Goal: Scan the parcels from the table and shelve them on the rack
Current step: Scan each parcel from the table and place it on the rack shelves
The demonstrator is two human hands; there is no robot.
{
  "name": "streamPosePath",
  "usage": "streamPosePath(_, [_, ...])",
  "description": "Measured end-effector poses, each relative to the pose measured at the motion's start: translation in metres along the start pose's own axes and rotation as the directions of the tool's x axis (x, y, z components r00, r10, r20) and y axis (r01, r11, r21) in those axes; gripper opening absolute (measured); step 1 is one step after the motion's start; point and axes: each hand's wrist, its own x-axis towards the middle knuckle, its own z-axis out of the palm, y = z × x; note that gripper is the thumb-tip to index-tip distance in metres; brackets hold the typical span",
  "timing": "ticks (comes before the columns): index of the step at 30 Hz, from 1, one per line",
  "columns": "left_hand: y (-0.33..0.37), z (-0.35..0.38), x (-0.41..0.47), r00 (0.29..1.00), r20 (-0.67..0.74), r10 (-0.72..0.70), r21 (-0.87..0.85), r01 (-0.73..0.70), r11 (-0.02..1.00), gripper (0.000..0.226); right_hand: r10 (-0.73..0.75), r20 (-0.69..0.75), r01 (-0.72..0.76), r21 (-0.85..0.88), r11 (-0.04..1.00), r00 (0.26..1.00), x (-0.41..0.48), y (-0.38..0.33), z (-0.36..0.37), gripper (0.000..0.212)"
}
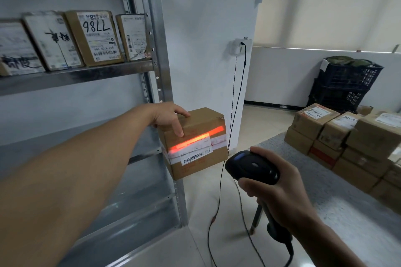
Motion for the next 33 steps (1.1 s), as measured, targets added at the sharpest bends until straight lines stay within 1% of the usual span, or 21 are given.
streamPosePath(15, [-0.015,-0.001,-0.012,0.999,-0.036,-0.025,-0.026,0.024,0.999,0.075,-0.002,0.018,0.002,-0.013,1.000,1.000,-0.008,-0.001,0.003,0.058])
streamPosePath(19, [-0.020,0.000,-0.013,0.999,-0.045,-0.029,-0.042,0.027,0.999,0.070,0.017,0.013,-0.017,-0.007,1.000,1.000,-0.011,0.001,0.003,0.062])
streamPosePath(24, [-0.026,0.000,-0.016,0.999,-0.043,-0.028,-0.101,0.023,0.995,0.067,-0.006,-0.007,0.006,0.006,1.000,1.000,-0.014,-0.002,0.002,0.061])
streamPosePath(28, [-0.030,0.002,-0.023,0.998,-0.045,-0.044,-0.134,0.037,0.990,0.077,-0.018,0.005,0.018,0.014,1.000,1.000,-0.014,-0.005,0.002,0.058])
streamPosePath(33, [-0.061,0.007,-0.031,0.998,-0.047,-0.045,-0.292,0.029,0.956,0.079,0.006,-0.010,-0.005,0.019,1.000,1.000,-0.010,-0.006,0.009,0.063])
